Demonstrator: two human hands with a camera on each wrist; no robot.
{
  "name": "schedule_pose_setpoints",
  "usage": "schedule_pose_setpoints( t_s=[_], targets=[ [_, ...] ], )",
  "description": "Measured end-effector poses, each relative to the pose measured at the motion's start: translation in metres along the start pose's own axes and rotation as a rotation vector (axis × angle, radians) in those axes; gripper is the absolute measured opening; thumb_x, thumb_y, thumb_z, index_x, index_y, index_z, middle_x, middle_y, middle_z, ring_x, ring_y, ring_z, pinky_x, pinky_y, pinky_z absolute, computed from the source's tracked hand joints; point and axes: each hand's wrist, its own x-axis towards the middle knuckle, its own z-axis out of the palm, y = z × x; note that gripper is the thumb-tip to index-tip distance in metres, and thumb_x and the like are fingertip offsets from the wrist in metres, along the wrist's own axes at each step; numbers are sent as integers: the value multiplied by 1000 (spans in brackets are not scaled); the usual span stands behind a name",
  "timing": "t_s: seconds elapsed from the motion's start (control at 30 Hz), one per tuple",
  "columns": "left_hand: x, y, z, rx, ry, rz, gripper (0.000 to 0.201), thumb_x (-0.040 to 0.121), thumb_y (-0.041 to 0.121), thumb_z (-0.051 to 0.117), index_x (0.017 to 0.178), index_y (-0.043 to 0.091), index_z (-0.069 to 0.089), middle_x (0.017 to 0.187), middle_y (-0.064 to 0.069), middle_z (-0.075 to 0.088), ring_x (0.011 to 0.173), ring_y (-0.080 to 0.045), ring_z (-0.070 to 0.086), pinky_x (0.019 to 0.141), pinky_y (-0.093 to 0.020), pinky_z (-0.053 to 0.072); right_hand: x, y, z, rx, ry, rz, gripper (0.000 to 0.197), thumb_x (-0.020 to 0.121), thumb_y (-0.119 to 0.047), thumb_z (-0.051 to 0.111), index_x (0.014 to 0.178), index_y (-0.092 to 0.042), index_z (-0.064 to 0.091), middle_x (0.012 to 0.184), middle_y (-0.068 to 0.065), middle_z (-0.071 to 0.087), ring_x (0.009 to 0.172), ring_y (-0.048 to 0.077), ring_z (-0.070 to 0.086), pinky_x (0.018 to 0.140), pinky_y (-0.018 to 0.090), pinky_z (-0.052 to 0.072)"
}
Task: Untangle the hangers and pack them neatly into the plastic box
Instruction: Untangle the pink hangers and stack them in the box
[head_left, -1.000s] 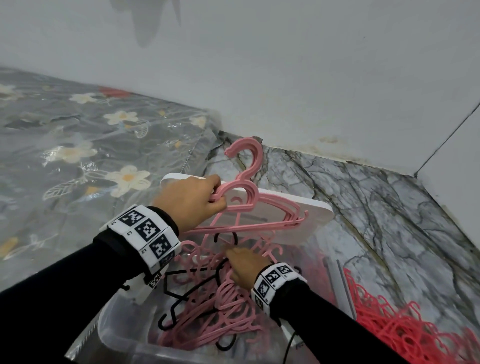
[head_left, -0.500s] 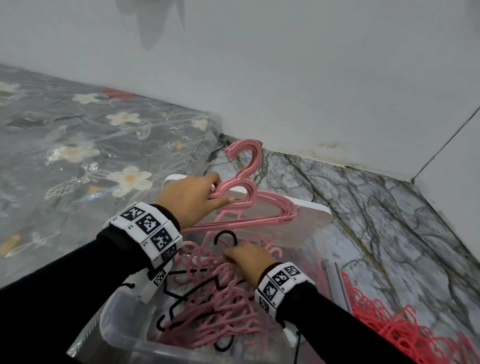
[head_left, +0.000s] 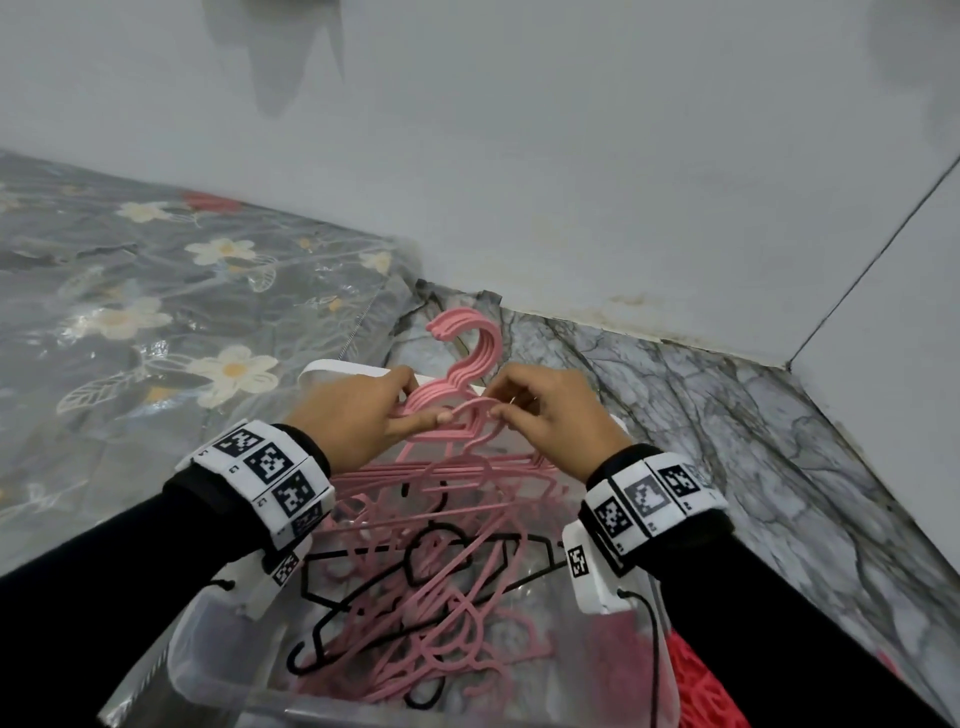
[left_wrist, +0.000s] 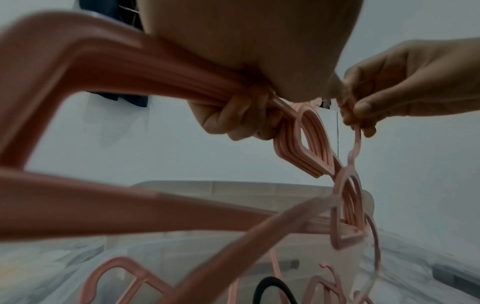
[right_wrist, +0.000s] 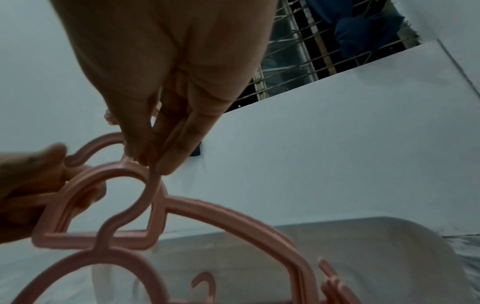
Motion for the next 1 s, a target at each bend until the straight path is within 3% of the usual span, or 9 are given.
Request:
schedule_pose_setpoints(
  t_s=[0.13,0.27,0.37,0.47,0.57,0.63,0.73,0.8,1.0],
  targets=[
    [-1,1,6,-3,-59,30,63,66,87,27,90,30,38,61,12,50,57,1,45,56,-27,35,3,3,-7,103,112,35,8,87,-9,66,94,-13,66,78,-10,66,69,2,64,70,15,53],
    [-1,-2,13,82,-73,39,49,79,75,41,98,29,43,66,13,50,63,-9,50,59,-30,38,6,2,-9,188,203,35,8,85,-7,67,92,-10,67,77,-13,65,70,2,64,71,24,57],
    [-1,-4,15,102,-56,54,39,88,62,41,101,26,44,76,8,58,70,-15,54,60,-29,36,6,2,-8,202,254,40,8,82,-9,72,87,-11,66,75,-12,64,68,5,63,68,25,57],
    [-1,-6,14,97,-26,43,33,91,57,42,98,25,42,74,7,56,67,-16,52,58,-29,31,4,12,-10,190,226,98,11,79,-15,75,79,-11,64,72,-7,64,62,10,61,60,22,53],
    [0,-9,8,74,14,2,29,90,55,41,92,26,39,73,6,56,70,-18,54,62,-32,43,-4,28,-1,112,-68,179,7,80,-13,73,77,-10,68,66,-9,63,57,-1,56,57,10,47],
    [1,-9,5,47,47,-17,29,89,54,42,91,25,41,73,5,56,72,-20,56,66,-35,48,-13,37,19,-53,-337,195,6,83,-14,70,81,-9,70,72,-6,66,64,1,59,62,9,45],
    [3,-7,3,32,58,-33,34,89,55,43,94,22,45,73,6,55,71,-21,56,66,-37,49,-28,48,65,-396,-680,168,13,86,-10,56,86,-2,67,87,12,68,80,28,63,72,31,51],
    [4,-6,4,24,50,-30,37,88,58,43,96,22,46,72,6,55,70,-21,55,67,-38,50,-39,53,95,-541,-848,147,8,86,-2,51,83,0,58,85,19,59,78,34,56,72,37,46],
    [5,-2,8,55,57,10,39,86,63,45,95,26,45,72,9,56,66,-16,53,68,-38,51,-55,79,151,-710,-1027,150,32,94,1,40,122,3,56,122,22,58,111,39,56,81,43,43]
  ],
)
